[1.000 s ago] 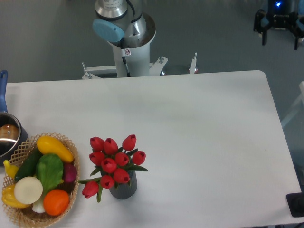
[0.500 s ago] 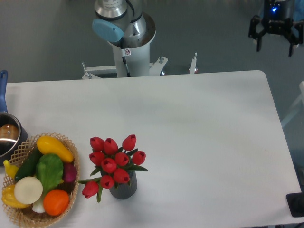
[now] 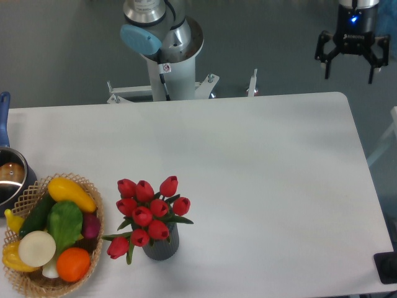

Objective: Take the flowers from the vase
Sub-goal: 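Move the open gripper down toward the red tulip bunch in the vase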

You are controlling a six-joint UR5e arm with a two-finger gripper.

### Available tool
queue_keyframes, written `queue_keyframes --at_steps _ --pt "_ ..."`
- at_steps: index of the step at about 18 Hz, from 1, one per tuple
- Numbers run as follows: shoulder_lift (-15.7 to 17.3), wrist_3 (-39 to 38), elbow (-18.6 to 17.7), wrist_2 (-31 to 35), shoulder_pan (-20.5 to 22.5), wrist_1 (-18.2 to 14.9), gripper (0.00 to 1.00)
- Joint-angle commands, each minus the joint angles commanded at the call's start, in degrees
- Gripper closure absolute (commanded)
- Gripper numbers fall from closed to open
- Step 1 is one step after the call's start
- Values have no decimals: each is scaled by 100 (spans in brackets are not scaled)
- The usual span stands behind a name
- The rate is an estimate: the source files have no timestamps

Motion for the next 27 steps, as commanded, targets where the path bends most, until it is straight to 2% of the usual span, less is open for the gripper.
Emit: queue_keyframes --at_steps 4,8,13,18,24,27 --pt "-149 44 -106 -9 -263 17 0" --pt "-430 0 -150 -307 -729 123 0" --pt "-492 -544 -202 -1308 -949 132 0" --pt "-633 -597 -238 -1924 -1248 132 0" --pt "-914 -624 -238 -2240 -1749 219 0" --pt "-1142 -607 -229 -3065 -1793 272 0"
